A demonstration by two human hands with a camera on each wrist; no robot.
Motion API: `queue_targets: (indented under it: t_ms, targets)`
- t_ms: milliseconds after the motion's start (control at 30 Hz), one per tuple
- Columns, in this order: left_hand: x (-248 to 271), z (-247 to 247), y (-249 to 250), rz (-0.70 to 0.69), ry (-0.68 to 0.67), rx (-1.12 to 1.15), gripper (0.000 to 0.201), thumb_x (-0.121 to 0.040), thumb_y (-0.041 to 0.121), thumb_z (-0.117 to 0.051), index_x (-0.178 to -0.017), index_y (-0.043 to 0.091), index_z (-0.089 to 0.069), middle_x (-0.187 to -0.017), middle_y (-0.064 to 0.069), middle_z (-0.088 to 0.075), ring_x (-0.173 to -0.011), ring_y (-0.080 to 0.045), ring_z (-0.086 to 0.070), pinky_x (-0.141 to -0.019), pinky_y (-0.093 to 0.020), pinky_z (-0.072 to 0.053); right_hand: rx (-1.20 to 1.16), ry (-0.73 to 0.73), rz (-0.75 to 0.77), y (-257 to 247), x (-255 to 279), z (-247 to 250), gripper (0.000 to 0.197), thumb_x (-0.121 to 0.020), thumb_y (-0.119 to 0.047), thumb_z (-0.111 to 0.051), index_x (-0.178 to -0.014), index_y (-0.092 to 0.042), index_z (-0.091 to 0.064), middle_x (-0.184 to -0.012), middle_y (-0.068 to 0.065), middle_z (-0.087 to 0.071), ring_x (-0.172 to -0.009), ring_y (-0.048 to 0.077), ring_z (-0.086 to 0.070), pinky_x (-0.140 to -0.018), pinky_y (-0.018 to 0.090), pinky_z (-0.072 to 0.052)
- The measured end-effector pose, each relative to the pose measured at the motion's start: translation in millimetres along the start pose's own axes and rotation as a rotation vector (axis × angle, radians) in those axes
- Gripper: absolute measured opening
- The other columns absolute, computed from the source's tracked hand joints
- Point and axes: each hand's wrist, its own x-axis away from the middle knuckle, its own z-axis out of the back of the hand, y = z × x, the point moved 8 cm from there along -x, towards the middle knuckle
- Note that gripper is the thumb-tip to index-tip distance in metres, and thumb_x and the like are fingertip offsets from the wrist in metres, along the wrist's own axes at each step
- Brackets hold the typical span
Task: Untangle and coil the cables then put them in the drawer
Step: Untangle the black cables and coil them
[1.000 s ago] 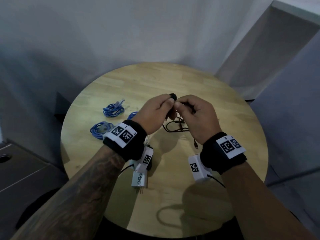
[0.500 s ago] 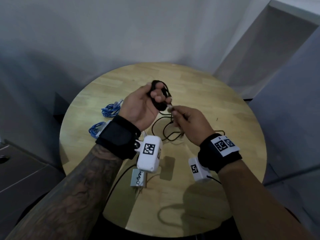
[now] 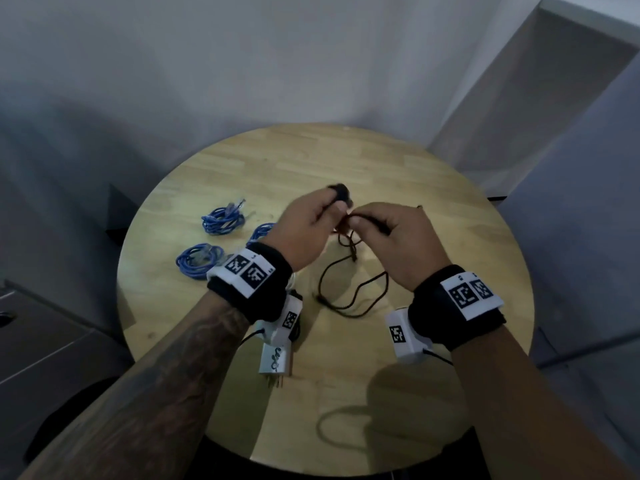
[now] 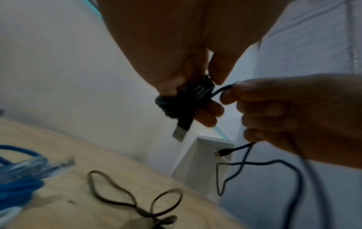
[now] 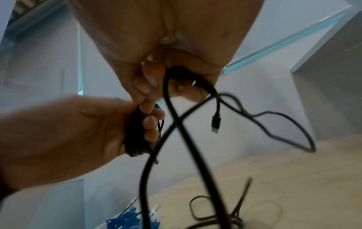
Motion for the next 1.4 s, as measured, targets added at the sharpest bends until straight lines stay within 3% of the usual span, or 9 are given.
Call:
queue_targets:
  t_ms: [167,433,533,633,767,867,933,1100,1400]
  targets:
    - [4.7,-10.7,9.8,0.010,-0.191,-0.103,0.021,-0.095,0.033,-0.053,-0.091,0.013,-0.059,-0.069,0.007,-0.057,-0.063,-0.010,-0.057,-0.064,-0.032,-0.049,-0.076,0.097,0.018,1.2,1.0,13.9,0.006,-0.088,-0.015,-0.069,-0.091,-0.020,-0.070,-0.078,-0.008,-0.068,-0.071,0.007,-0.058,-0.067,0.020,-0.047]
    - [2.6,41.9,0.3,0.219,0.148,0.401,0.028,-0.100,0.013,-0.051,-0.072,0.012,-0.053,-0.049,0.012,-0.037,-0.043,-0.008,-0.033,-0.059,-0.030,-0.047,0.227,-0.102,-0.186,58.3,3.7,3.9,0.016,-0.092,-0.019,-0.063,-0.104,-0.029,-0.062,-0.103,-0.010,-0.064,-0.094,0.007,-0.059,-0.079,0.023,-0.046]
    - [5.8,40.0,-3.0,0.257,0.139,0.362,0.032,-0.099,0.014,-0.052,-0.068,0.016,-0.049,-0.050,0.013,-0.038,-0.043,-0.006,-0.033,-0.058,-0.030,-0.047,0.053,0.083,-0.176,44.6,-0.3,15.1,0.022,-0.097,-0.016,-0.056,-0.114,-0.026,-0.063,-0.114,-0.010,-0.063,-0.100,0.005,-0.058,-0.089,0.023,-0.047]
    - [7.5,32.9,-7.0,0.271,0.113,0.223,0.031,-0.097,0.020,-0.055,-0.067,0.015,-0.049,-0.050,0.011,-0.040,-0.042,-0.006,-0.040,-0.064,-0.037,-0.053,-0.361,0.262,-0.179,20.4,-3.5,26.3,0.018,-0.098,-0.029,-0.054,-0.109,-0.023,-0.066,-0.109,-0.007,-0.069,-0.099,0.012,-0.065,-0.086,0.024,-0.050]
    - [11.6,14.6,-3.4,0.297,0.056,0.315,0.035,-0.099,0.018,-0.053,-0.064,0.015,-0.045,-0.048,0.009,-0.036,-0.042,-0.011,-0.036,-0.060,-0.035,-0.047,-0.413,-0.073,-0.206,0.1,0.6,-13.1,0.010,-0.098,-0.020,-0.061,-0.102,-0.015,-0.068,-0.073,0.000,-0.071,-0.073,0.018,-0.070,-0.069,0.022,-0.053]
    - [16.5,-3.3,6.7,0.316,-0.079,0.607,0.037,-0.099,0.015,-0.051,-0.063,0.019,-0.057,-0.053,0.004,-0.027,-0.046,-0.013,-0.029,-0.056,-0.030,-0.043,-0.408,0.000,-0.234,4.2,-0.4,-4.0,0.016,-0.102,-0.021,-0.054,-0.099,-0.014,-0.068,-0.052,-0.007,-0.050,-0.050,0.023,-0.056,-0.048,0.027,-0.047]
    - [18.0,-7.9,13.5,0.302,-0.163,0.737,0.037,-0.100,0.018,-0.050,-0.066,0.020,-0.066,-0.054,0.005,-0.025,-0.046,-0.010,-0.027,-0.056,-0.027,-0.042,-0.375,-0.032,-0.220,4.0,-1.0,-0.5,0.017,-0.101,-0.027,-0.055,-0.103,-0.019,-0.070,-0.054,-0.009,-0.046,-0.047,0.016,-0.046,-0.047,0.028,-0.044]
    - [21.3,-10.3,15.7,0.384,-0.219,0.936,0.033,-0.100,0.030,-0.041,-0.070,0.016,-0.038,-0.049,0.007,-0.030,-0.042,-0.009,-0.030,-0.055,-0.025,-0.046,-0.396,-0.276,-0.174,-11.7,9.5,-18.6,0.011,-0.093,-0.028,-0.067,-0.084,-0.022,-0.069,-0.080,-0.002,-0.074,-0.063,0.011,-0.062,-0.059,0.030,-0.047]
    - [16.6,10.0,16.1,0.238,-0.167,0.673,0.026,-0.100,0.019,-0.046,-0.092,-0.002,-0.059,-0.073,-0.010,-0.057,-0.067,-0.023,-0.059,-0.070,-0.031,-0.052,-0.315,-0.126,-0.094,-16.1,5.7,-1.2,0.028,-0.094,-0.011,-0.065,-0.071,-0.027,-0.062,-0.056,-0.017,-0.059,-0.052,-0.001,-0.053,-0.054,0.016,-0.045]
